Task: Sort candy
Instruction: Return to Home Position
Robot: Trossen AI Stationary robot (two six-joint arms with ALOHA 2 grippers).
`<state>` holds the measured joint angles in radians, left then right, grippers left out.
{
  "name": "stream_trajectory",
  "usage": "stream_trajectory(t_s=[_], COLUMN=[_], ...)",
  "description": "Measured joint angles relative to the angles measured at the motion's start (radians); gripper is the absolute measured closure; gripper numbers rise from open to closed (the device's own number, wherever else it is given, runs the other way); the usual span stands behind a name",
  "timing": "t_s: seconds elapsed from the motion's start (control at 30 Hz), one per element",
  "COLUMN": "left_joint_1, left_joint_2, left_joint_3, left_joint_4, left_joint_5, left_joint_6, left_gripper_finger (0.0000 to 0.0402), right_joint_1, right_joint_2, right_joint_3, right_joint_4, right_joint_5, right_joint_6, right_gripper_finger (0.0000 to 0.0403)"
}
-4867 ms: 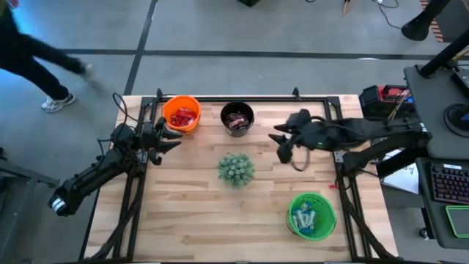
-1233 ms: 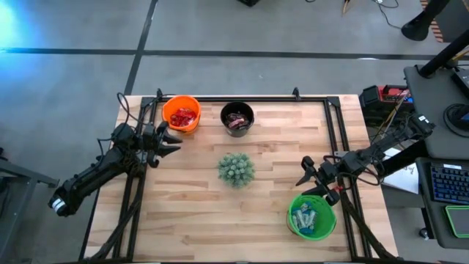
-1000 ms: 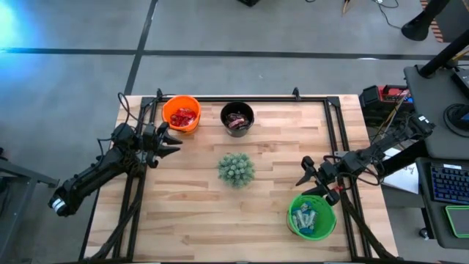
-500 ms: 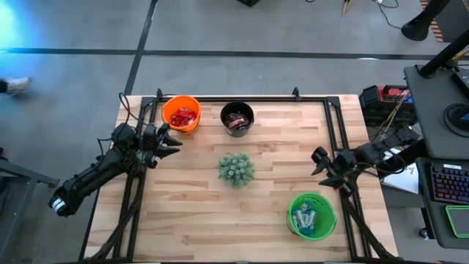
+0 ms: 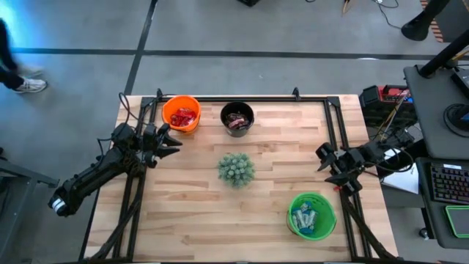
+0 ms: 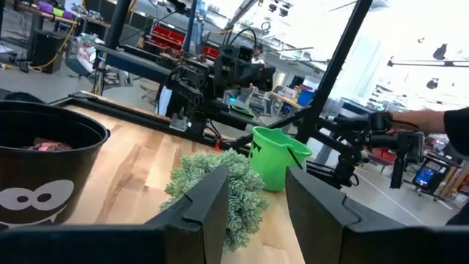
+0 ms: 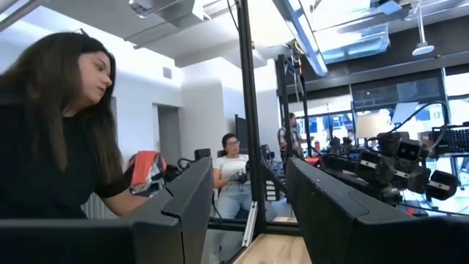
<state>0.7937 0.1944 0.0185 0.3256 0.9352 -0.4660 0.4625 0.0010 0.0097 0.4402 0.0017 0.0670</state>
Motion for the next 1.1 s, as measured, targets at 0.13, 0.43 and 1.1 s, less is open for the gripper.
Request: stream_trajectory(t_s=[0.13,0.43,1.1], left_joint_1=[0.000,0.000,0.000], left_joint_2=[0.000,0.000,-0.196], left_joint_3=[0.000,0.000,-0.008], left_joint_4=[0.005,0.004,-0.127], left_joint_5=[-0.008,-0.010,-0.086], left_joint_6=[0.009,0.035,0.069], left_gripper_finger=[0.0283,0.0283,0.0283], right_joint_1=[0.000,0.000,0.000], right_joint_2=[0.011,0.043,0.047], right_joint_3=[0.000,0.000,0.000], right_joint_4=[0.002,0.000,0.002], right_joint_5=[0.000,0.000,-0.001], right_joint_6=[0.001,0.003,0.001], right_gripper_finger=[0.0236,0.0236,0.0236])
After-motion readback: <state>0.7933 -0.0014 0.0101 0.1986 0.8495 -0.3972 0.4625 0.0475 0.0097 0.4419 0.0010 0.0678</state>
